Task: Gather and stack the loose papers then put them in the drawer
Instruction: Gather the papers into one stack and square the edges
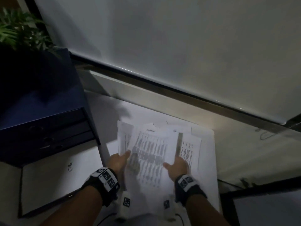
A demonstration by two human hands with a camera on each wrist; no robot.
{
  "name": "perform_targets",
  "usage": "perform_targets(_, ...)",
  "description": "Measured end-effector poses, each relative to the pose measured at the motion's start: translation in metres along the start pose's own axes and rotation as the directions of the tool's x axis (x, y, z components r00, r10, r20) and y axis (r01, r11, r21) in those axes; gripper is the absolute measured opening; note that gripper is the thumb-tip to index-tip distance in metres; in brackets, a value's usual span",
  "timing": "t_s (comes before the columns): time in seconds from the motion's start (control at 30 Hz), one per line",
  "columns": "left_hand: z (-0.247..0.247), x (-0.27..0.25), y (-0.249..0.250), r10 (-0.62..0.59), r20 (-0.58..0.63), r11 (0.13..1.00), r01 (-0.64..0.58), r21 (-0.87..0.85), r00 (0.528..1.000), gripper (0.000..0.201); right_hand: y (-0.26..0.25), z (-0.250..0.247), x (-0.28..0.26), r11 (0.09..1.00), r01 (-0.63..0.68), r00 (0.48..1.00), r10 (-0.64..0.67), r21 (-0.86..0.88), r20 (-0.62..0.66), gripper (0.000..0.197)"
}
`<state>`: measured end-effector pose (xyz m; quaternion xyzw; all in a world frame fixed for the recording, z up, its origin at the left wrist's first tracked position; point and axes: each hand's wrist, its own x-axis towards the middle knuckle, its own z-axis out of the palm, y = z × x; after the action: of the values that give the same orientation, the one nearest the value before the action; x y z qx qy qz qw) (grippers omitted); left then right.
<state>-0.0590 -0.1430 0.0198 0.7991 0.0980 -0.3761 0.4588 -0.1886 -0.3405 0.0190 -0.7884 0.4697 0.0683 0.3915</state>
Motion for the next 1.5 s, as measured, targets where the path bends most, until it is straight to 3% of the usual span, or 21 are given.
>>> perform_targets(0.07,0.004,-0.002,0.0,0.066,-0.025,0.991,-0.062,0.12,0.998,0.034,-0.006,0.014,-0.008,0.996,0.087,0.993,-0.088,0.015,0.074,0.036)
perform_targets(0.13,0.005,-0.007,0.003,0.14,-0.083,0.972,-0.121,0.2,0.987,0.026,-0.006,0.009,-0.009,0.996,0.093,0.995,-0.092,0.014,-0.031,0.035)
perform_targets(0.17,0.003,-0.012,0.006,0.178,-0.096,0.968,-0.156,0.197,0.979,0.025,0.0,0.001,-0.003,0.999,0.039,0.988,-0.041,-0.016,-0.152,0.044)
perform_targets(0.23,-0.009,-0.018,0.012,0.277,-0.136,0.95,-0.251,0.184,0.951,0.026,0.018,-0.017,0.009,0.976,-0.201,0.941,0.168,-0.087,-0.293,0.075)
perform_targets(0.3,-0.028,-0.026,0.02,0.367,-0.233,0.925,-0.325,0.199,0.901,0.03,0.033,-0.029,0.017,0.914,-0.395,0.893,0.359,-0.091,-0.27,0.098)
perform_targets(0.37,-0.044,-0.03,0.029,0.422,-0.305,0.905,-0.375,0.202,0.854,0.031,0.038,-0.034,0.023,0.893,-0.427,0.89,0.387,-0.141,-0.243,0.104)
perform_targets(0.53,-0.065,-0.028,0.04,0.435,-0.367,0.9,-0.401,0.17,0.822,0.023,0.035,-0.03,0.041,0.909,-0.364,0.925,0.329,-0.203,-0.189,0.106)
perform_targets(0.73,-0.067,-0.026,0.034,0.407,-0.353,0.912,-0.395,0.108,0.843,0.021,0.021,-0.026,0.042,0.953,-0.27,0.959,0.254,-0.14,-0.122,0.066)
perform_targets(0.97,-0.072,-0.028,0.028,0.404,-0.336,0.912,-0.404,0.075,0.851,0.018,0.015,-0.024,0.026,0.995,-0.088,0.965,0.099,0.055,-0.242,0.029)
perform_targets(1.07,-0.072,-0.026,0.026,0.392,-0.342,0.917,-0.39,0.079,0.854,0.02,0.005,-0.039,0.015,0.997,0.013,0.936,0.015,0.076,-0.351,0.009)
perform_targets(1.17,-0.068,-0.025,0.025,0.369,-0.346,0.928,-0.364,0.081,0.863,0.02,-0.006,-0.059,0.004,0.993,0.116,0.885,-0.098,0.012,-0.455,0.015)
perform_targets(1.33,-0.063,-0.024,0.024,0.36,-0.319,0.932,-0.356,0.073,0.877,0.023,-0.022,-0.074,-0.006,0.985,0.169,0.872,-0.166,-0.035,-0.461,0.016)
perform_targets(1.5,-0.06,-0.024,0.023,0.334,-0.311,0.942,-0.329,0.071,0.89,0.023,-0.058,-0.104,-0.035,0.926,0.363,0.762,-0.359,-0.104,-0.539,0.006)
